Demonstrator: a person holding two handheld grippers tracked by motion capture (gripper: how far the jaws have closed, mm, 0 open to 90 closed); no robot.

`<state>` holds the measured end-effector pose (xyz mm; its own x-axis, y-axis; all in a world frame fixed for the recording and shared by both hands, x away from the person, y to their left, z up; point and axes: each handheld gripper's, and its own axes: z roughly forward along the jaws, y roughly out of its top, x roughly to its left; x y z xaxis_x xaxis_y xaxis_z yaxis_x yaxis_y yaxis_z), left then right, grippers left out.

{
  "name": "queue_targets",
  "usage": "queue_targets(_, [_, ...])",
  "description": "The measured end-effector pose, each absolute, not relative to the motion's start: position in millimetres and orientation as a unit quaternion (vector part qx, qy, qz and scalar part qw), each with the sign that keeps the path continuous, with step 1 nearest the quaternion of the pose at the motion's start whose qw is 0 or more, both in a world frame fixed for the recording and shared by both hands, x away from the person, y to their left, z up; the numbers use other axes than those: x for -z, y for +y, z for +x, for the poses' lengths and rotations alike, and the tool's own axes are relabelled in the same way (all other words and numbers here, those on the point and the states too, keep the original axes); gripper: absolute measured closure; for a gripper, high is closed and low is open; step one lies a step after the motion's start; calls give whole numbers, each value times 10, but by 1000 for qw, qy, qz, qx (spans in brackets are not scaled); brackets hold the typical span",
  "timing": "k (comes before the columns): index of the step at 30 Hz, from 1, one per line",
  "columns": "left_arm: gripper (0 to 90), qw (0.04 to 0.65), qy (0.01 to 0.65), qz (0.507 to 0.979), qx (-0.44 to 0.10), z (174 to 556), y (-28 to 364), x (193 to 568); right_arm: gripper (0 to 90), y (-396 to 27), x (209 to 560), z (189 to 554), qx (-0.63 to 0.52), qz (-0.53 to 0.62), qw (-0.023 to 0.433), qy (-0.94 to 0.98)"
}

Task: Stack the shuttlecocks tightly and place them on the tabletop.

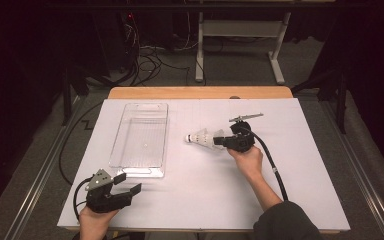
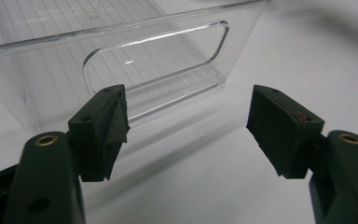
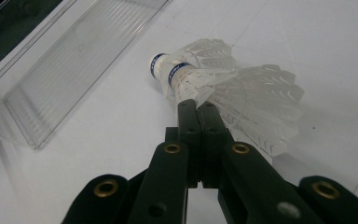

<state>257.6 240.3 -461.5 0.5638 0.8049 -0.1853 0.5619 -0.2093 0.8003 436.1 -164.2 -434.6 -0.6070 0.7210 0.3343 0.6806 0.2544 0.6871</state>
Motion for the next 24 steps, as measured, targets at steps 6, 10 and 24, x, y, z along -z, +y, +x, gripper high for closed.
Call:
queue_targets(6, [299, 443, 446, 766, -137, 2575, 2402, 4614, 900, -1622, 4352, 4374, -427, 441, 22, 789])
queue_targets(10, [299, 443, 446, 765, -137, 2575, 2403, 4614, 900, -1601, 4356, 4384, -432, 439, 19, 788])
queue_targets(24, [299, 443, 445, 766, -136, 2574, 2401, 4613, 896, -1597, 4397, 4416, -425, 446, 32, 787])
